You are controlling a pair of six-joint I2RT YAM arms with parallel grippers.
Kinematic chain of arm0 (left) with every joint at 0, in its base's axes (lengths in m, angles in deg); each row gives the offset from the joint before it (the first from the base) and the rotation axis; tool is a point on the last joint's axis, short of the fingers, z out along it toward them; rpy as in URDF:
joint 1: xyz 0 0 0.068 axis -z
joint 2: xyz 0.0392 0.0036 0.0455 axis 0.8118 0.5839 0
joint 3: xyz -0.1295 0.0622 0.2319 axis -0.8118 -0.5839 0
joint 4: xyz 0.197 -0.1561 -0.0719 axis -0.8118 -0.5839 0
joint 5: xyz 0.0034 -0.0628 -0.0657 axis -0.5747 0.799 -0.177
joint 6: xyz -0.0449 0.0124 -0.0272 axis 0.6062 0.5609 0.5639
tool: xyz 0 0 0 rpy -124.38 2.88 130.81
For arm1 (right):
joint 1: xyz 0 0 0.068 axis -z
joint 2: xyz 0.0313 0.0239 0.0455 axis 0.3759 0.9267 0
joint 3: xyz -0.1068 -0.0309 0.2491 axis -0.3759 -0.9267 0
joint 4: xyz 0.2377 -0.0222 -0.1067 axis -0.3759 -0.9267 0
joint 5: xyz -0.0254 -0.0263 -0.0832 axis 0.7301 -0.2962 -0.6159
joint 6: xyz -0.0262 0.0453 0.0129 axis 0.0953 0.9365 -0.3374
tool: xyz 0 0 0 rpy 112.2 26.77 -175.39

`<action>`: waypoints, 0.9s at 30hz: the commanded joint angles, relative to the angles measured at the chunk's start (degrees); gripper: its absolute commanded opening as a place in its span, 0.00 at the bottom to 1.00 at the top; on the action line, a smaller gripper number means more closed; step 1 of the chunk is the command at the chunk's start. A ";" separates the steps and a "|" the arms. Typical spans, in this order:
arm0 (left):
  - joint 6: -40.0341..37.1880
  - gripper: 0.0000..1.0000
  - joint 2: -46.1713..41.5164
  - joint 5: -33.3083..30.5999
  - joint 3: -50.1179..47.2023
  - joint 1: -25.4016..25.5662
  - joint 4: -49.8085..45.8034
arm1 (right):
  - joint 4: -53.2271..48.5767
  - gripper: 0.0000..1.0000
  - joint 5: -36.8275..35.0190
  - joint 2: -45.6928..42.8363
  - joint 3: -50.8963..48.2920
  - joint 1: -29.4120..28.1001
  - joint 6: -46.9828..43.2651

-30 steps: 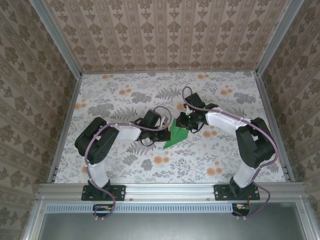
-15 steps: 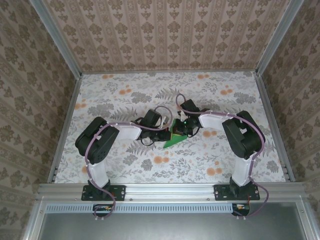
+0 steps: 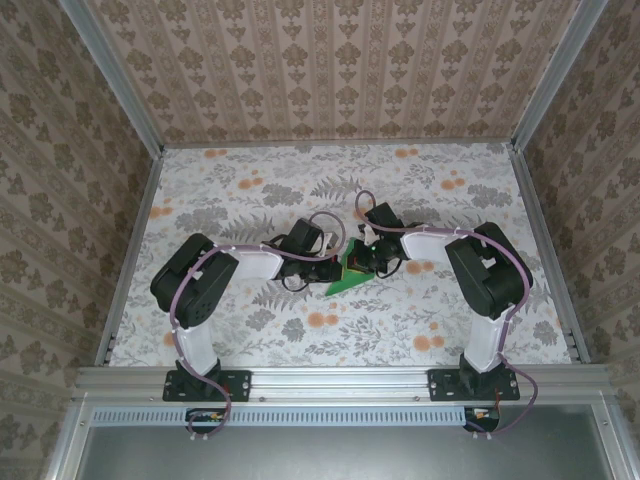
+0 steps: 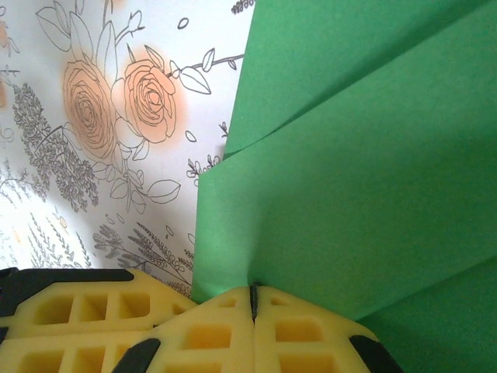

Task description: Fold a paper plane with a square sheet of paper (pick it up from the middle)

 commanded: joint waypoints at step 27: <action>-1.38 0.01 0.24 0.80 1.66 0.48 -5.42 | 4.04 0.03 3.02 -1.33 -2.77 1.90 -0.44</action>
